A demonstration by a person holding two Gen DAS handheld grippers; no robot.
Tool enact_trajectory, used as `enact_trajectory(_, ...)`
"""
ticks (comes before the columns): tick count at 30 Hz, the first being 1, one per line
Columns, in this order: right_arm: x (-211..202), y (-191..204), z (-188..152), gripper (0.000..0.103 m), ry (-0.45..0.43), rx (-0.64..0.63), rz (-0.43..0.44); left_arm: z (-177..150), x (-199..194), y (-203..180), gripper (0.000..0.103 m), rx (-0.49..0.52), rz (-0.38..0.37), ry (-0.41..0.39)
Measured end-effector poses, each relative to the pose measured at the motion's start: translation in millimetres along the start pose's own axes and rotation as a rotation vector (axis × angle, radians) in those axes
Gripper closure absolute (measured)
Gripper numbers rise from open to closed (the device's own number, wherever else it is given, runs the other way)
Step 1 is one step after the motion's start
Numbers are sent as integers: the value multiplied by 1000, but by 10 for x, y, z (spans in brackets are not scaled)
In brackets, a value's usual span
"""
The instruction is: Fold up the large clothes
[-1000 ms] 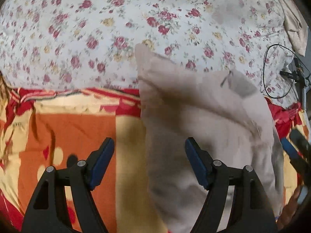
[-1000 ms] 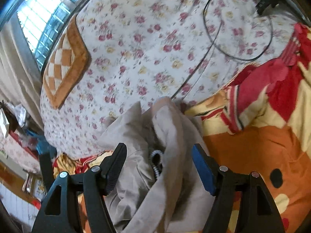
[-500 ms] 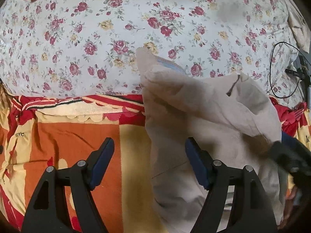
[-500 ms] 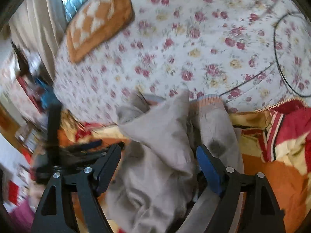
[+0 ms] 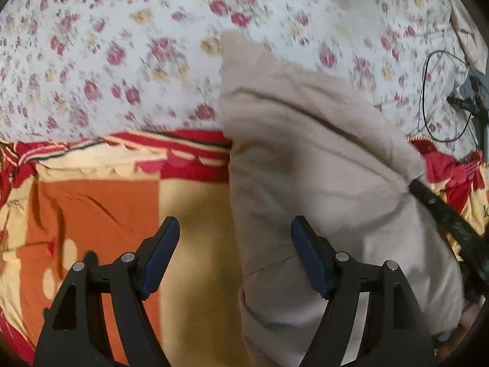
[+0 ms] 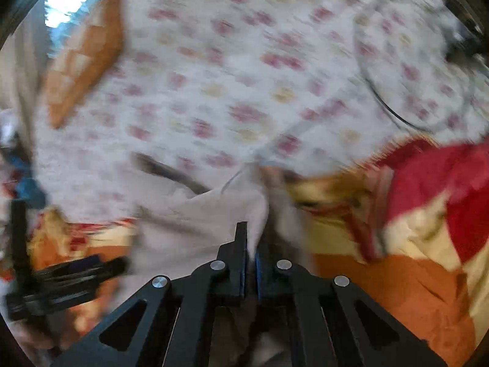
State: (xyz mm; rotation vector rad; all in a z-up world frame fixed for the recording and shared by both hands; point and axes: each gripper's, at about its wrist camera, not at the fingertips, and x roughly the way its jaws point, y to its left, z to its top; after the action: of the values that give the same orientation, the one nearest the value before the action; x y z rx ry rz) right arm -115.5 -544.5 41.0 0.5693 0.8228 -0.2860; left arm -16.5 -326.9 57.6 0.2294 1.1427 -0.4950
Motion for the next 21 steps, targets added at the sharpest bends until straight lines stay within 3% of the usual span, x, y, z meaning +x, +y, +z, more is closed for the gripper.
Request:
enact_trajectory(3, 19, -143, -45, 97, 15, 45, 33, -71, -15, -14, 28, 11, 5, -8)
enact_trajectory(4, -55, -164, -31, 87, 5, 57, 26, -85, -34, -7, 28, 20, 6, -5)
enact_trajectory(5, -173, -187, -4, 84, -6, 76, 12, -103, -55, 1, 28, 26, 7, -5)
enact_trajectory(6, -265, -203, 7, 75, -9, 88, 24, -127, -84, 14, 28, 31, 5, -5)
enact_trajectory(7, -361, -219, 5, 58, -8, 97, 49, -167, -133, 36, 28, 35, -1, -12)
enact_trajectory(9, -550, -218, -40, 42, 0, 94, 99, -226, -209, 70, 28, 41, -10, -22)
enact_trajectory(15, -744, 40, -356, 34, 73, -10, 211, -435, -337, 130, 28, 24, -72, -8)
enact_trajectory(17, -715, 107, -454, 35, 103, -24, 246, -491, -344, 90, 28, 32, -80, -1)
enact_trajectory(18, -712, 142, -497, 52, 105, -53, 241, -516, -339, 70, 28, 40, -73, 2)
enact_trajectory(19, -701, 173, -534, 97, 103, -92, 195, -552, -324, 55, 28, 50, -73, 11)
enact_trajectory(21, -675, 118, -613, 94, 117, -114, 142, -612, -327, 64, 28, 50, -102, 29)
